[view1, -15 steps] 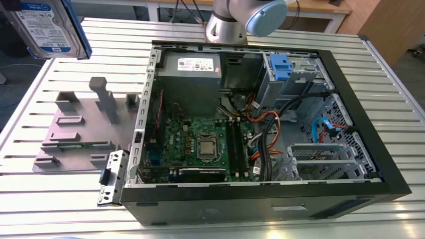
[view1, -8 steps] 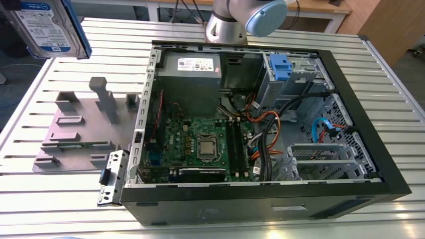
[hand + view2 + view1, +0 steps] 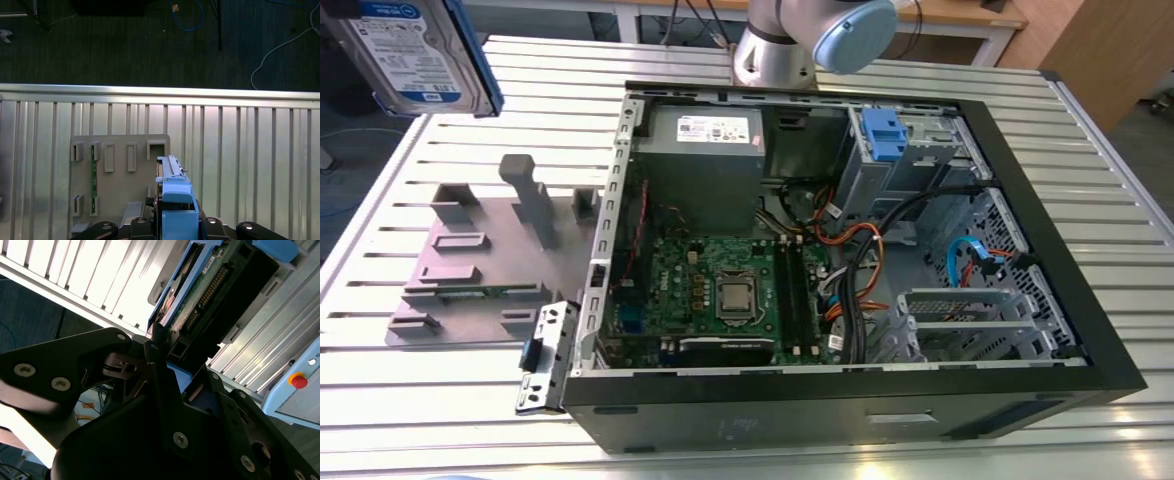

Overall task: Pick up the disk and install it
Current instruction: 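Pick up the disk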

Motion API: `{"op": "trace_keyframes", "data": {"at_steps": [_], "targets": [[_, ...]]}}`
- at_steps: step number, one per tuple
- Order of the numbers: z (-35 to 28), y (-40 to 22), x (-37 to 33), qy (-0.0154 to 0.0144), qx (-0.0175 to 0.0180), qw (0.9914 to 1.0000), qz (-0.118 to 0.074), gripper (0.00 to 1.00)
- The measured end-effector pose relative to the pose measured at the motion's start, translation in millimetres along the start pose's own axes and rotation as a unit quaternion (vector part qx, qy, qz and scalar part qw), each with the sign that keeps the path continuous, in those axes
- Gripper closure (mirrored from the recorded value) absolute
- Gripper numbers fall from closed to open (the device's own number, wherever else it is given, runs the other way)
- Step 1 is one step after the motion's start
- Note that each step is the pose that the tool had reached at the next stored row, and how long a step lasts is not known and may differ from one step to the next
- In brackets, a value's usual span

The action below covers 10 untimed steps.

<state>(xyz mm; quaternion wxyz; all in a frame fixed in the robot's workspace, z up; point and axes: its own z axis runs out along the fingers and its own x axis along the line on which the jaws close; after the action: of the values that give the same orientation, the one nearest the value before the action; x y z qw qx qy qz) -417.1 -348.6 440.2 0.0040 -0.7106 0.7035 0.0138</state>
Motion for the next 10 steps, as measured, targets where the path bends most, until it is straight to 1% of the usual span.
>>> {"op": "trace_keyframes", "data": {"at_steps": [10], "targets": [[-2.2,0.0,0.0,0.0000,0.0000,1.00000,0.000,0.64]]}}
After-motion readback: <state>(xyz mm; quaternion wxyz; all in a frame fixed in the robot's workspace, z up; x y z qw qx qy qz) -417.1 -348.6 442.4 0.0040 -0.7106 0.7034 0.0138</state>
